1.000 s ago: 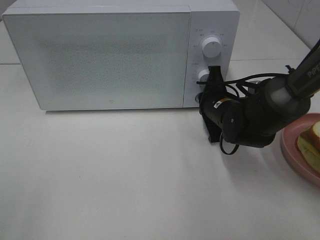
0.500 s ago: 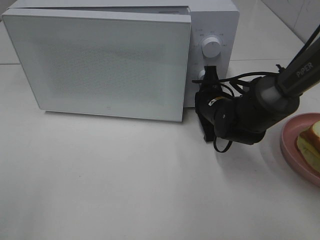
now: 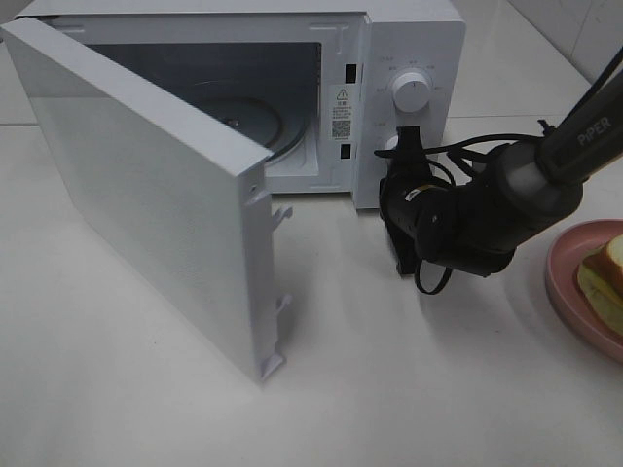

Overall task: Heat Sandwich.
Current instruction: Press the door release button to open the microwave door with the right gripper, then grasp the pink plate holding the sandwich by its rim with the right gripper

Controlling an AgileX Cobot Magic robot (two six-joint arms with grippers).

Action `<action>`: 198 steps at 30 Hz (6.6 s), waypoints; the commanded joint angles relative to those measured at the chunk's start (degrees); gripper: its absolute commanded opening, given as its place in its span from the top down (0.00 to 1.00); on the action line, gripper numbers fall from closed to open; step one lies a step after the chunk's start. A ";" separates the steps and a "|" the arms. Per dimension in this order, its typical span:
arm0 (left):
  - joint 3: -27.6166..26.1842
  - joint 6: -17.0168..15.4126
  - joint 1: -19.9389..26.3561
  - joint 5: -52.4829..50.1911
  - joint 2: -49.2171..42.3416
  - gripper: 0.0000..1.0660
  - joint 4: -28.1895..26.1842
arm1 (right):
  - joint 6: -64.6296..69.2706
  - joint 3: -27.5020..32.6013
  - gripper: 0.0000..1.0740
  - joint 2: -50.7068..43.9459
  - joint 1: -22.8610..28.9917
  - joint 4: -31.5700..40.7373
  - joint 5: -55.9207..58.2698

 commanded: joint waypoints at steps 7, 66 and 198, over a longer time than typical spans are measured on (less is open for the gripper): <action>0.23 0.00 0.00 -0.63 -1.49 0.05 -0.11 | -1.66 -5.73 1.00 -0.63 -3.04 -4.01 -14.78; 0.23 0.00 0.00 -0.63 -1.49 0.05 -0.11 | -58.38 12.32 0.96 -28.65 -1.26 -11.46 45.15; 0.23 -0.06 0.00 -0.63 -1.49 0.05 -0.11 | -63.60 8.88 1.00 -22.00 -21.08 -47.84 79.07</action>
